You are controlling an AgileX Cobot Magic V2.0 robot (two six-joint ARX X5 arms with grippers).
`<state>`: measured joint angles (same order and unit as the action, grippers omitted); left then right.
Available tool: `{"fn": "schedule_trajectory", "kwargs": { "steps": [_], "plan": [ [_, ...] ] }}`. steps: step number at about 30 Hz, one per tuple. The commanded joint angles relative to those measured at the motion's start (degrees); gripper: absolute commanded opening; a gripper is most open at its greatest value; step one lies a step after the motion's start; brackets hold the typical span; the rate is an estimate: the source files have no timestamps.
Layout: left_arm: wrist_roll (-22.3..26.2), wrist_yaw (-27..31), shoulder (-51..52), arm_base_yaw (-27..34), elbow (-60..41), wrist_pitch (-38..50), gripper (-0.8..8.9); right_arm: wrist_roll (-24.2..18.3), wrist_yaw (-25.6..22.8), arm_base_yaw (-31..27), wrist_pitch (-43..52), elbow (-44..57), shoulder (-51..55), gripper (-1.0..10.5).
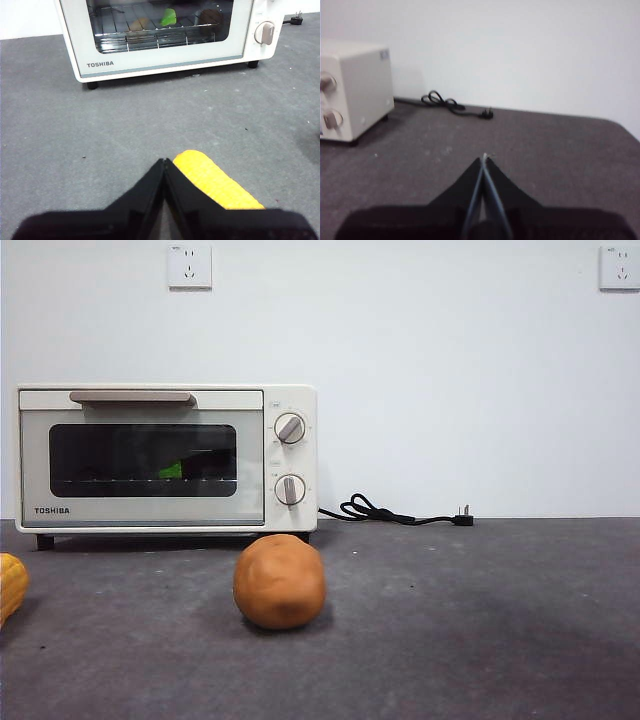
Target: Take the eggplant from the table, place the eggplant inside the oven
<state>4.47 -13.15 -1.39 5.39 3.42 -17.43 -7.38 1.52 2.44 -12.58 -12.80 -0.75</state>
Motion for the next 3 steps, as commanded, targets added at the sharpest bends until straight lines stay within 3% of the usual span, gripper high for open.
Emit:
{"fn": "schedule_trajectory", "kwargs": {
  "steps": [1, 3],
  "plan": [
    [-0.24, -0.33, 0.09, -0.17, -0.44, 0.31, -0.04, -0.22, -0.11, -0.81, 1.22, 2.16, 0.31, 0.0],
    [-0.24, -0.33, 0.09, -0.17, -0.44, 0.31, -0.04, -0.2, -0.09, -1.36, 2.16, 3.43, 0.31, 0.0]
  ]
}}
